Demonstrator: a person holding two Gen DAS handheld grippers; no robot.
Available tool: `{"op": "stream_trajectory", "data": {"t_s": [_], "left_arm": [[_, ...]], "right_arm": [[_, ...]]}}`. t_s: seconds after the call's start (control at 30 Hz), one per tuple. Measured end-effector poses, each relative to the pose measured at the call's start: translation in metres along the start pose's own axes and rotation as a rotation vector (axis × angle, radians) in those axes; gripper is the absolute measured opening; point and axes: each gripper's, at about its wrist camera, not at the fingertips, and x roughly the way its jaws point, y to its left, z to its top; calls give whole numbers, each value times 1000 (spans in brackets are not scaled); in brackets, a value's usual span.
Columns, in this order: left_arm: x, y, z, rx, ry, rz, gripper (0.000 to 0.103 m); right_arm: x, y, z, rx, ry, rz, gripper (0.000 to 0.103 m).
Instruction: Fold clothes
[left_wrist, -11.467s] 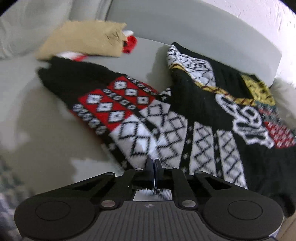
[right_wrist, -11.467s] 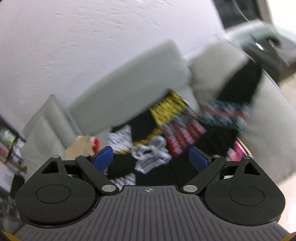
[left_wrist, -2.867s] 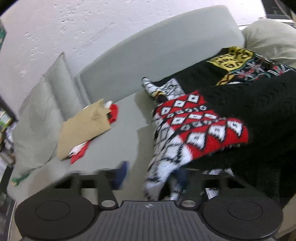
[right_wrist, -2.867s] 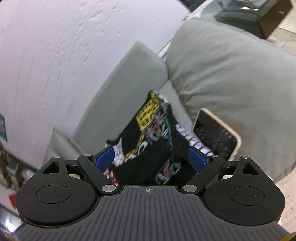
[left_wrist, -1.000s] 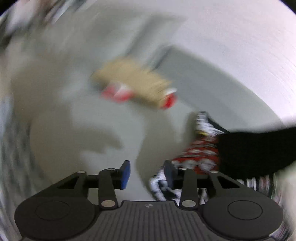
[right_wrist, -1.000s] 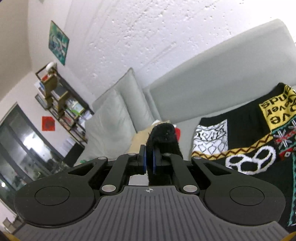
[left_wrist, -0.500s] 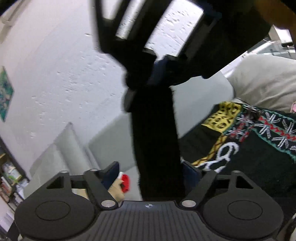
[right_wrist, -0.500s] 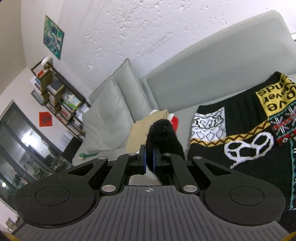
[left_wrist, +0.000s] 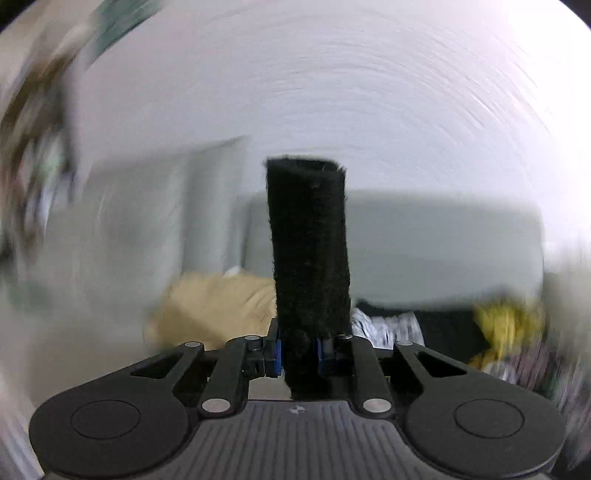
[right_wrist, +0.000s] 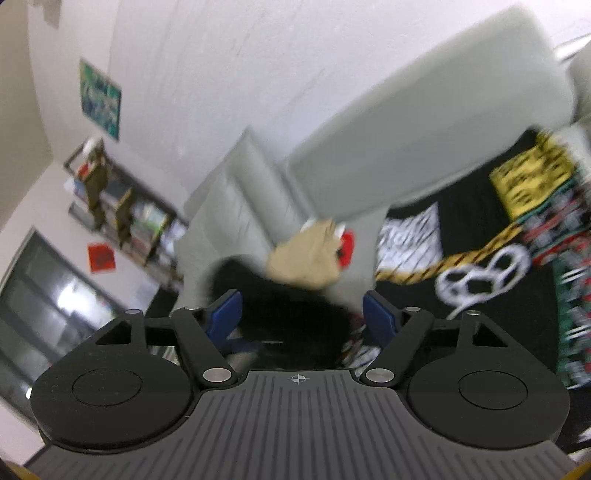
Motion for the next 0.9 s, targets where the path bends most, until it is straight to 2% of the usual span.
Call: {"op": "stream_trajectory", "data": {"t_s": [0.07, 0.17, 0.23, 0.27, 0.4, 0.43, 0.47, 0.53, 0.57, 0.6, 0.67, 0.7, 0.77, 0.87, 0.9], "left_arm": [[5, 43, 8, -133, -6, 47, 15], [12, 84, 11, -207, 13, 107, 13], [14, 98, 11, -254, 7, 120, 5], [13, 100, 13, -257, -12, 121, 0], [-6, 87, 29, -203, -110, 49, 0], [-10, 79, 33, -177, -116, 21, 0], [-10, 69, 35, -146, -89, -9, 0], [-8, 47, 33, -85, -14, -43, 14], [-6, 39, 27, -61, 10, -26, 25], [-4, 38, 17, -67, 22, -13, 48], [2, 46, -10, -135, 38, 7, 62], [7, 55, -24, -198, 59, 16, 62], [27, 86, -55, -436, 131, 26, 60], [55, 146, -115, -933, 193, 19, 60], [64, 158, -129, -1054, 200, 7, 60]], "right_arm": [[-35, -13, -2, -5, -78, -52, 78], [-80, -37, -9, -8, -160, -144, 81], [-99, -51, -15, 14, -166, -203, 81], [-105, -58, -19, 29, -160, -224, 81], [-110, -70, -35, 75, -113, -243, 81], [-107, -70, -39, 82, -102, -243, 81], [-105, -68, -41, 75, -103, -246, 81], [-100, -65, -45, 65, -101, -248, 81], [-96, -63, -46, 64, -94, -245, 81], [-95, -62, -46, 72, -86, -238, 81], [-95, -64, -49, 100, -85, -219, 81], [-96, -67, -50, 114, -82, -217, 81], [-98, -72, -51, 144, -74, -216, 81], [-102, -81, -49, 221, -80, -206, 83], [-104, -84, -48, 249, -93, -195, 85]]}}
